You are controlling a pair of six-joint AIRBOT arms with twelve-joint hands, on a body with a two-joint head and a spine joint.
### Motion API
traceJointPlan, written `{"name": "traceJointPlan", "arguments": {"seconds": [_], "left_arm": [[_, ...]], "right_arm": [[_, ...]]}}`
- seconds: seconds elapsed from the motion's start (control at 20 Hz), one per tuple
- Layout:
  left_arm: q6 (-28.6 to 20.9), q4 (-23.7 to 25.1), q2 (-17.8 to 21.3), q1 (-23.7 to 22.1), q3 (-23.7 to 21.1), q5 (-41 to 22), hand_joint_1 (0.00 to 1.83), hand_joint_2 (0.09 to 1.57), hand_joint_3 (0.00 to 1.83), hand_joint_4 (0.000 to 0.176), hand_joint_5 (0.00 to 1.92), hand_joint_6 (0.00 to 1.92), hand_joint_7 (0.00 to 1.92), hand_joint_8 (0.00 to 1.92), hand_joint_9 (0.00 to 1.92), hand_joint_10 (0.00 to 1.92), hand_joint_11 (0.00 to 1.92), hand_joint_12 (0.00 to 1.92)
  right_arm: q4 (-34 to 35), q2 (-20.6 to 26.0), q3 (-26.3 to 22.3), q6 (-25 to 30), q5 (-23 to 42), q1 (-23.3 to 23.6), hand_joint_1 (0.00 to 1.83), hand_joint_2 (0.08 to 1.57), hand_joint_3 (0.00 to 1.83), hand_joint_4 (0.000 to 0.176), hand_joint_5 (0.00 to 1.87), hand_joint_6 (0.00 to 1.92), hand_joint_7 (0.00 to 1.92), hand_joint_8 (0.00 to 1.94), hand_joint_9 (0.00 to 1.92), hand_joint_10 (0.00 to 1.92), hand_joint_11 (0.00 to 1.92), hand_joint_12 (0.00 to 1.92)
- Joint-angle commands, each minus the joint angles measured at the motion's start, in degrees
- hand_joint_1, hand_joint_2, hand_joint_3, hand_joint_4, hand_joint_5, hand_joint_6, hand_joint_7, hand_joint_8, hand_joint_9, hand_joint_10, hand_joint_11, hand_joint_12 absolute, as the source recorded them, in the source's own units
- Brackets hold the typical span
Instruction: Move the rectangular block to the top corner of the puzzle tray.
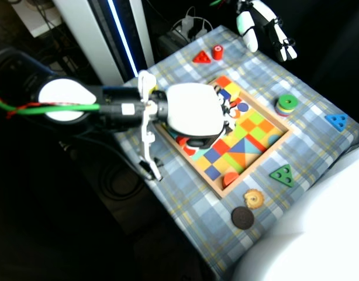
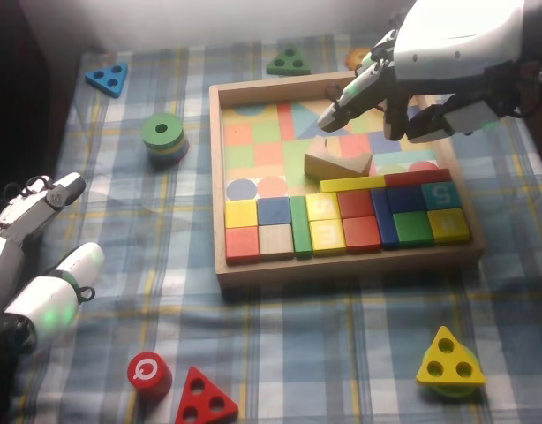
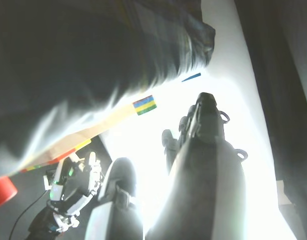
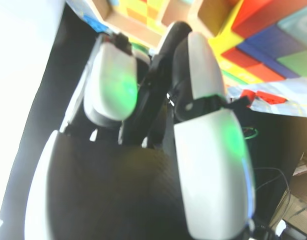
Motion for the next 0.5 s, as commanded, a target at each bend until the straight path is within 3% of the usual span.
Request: {"name": "traceJointPlan", "arguments": {"seconds": [0.0,0.05,0.15,0.25,0.3,0.35,0.45], "left_arm": [[-0.47,2.36,0.3,-0.29,0.27,-6.44,0.57,1.39,0.0,0.067,0.32,0.0,0.14,0.0,0.03,0.0,0.0,0.0],[-0.52,2.34,0.33,-0.29,0.27,-6.47,0.57,1.39,0.0,0.067,0.32,0.0,0.14,0.0,0.03,0.0,0.0,0.0],[-0.64,2.34,0.4,-0.29,0.25,-6.56,0.61,1.38,0.0,0.04,0.35,0.01,0.15,0.0,0.05,0.01,0.0,0.0],[-0.64,2.35,0.43,-0.28,0.21,-6.67,0.58,1.38,0.0,0.032,0.36,0.01,0.16,0.0,0.05,0.0,0.0,0.0],[-0.65,2.34,0.45,-0.28,0.21,-6.64,0.58,1.38,0.0,0.032,0.36,0.01,0.16,0.0,0.05,0.0,0.0,0.0],[-0.66,2.34,0.47,-0.27,0.21,-6.62,0.56,1.39,0.0,0.056,0.33,0.0,0.14,0.0,0.03,0.0,0.0,0.0],[-0.66,2.34,0.47,-0.26,0.21,-6.62,0.57,1.38,0.0,0.053,0.34,0.0,0.14,0.0,0.04,0.0,0.0,0.0]], "right_arm": [[3.34,-0.65,0.5,0.09,1.93,0.87,1.62,1.19,0.01,0.0,0.58,0.0,1.4,1.94,1.57,1.92,1.59,1.92],[3.26,-0.92,0.77,0.09,1.91,0.78,1.6,1.2,0.01,0.0,0.58,0.0,1.35,1.94,1.53,1.92,1.57,1.92],[3.15,-1.44,1.27,0.09,1.81,0.56,1.62,1.19,0.01,0.0,0.58,0.0,1.31,1.94,1.49,1.92,1.54,1.92],[3.1,-1.79,1.57,0.09,1.79,0.23,1.62,1.18,0.0,0.0,0.58,0.0,1.33,1.94,1.5,1.92,1.55,1.92],[3.05,-1.88,1.58,0.09,1.79,0.03,1.62,1.18,0.0,0.0,0.58,0.0,1.33,1.94,1.5,1.92,1.55,1.92],[2.91,-2.02,1.57,0.09,1.79,-0.22,1.59,1.18,0.0,0.0,0.58,0.0,1.35,1.94,1.53,1.92,1.57,1.92],[2.4,-2.2,1.57,0.09,1.74,-0.42,1.59,1.17,0.0,0.0,0.59,0.0,1.32,1.94,1.51,1.92,1.57,1.92]]}}
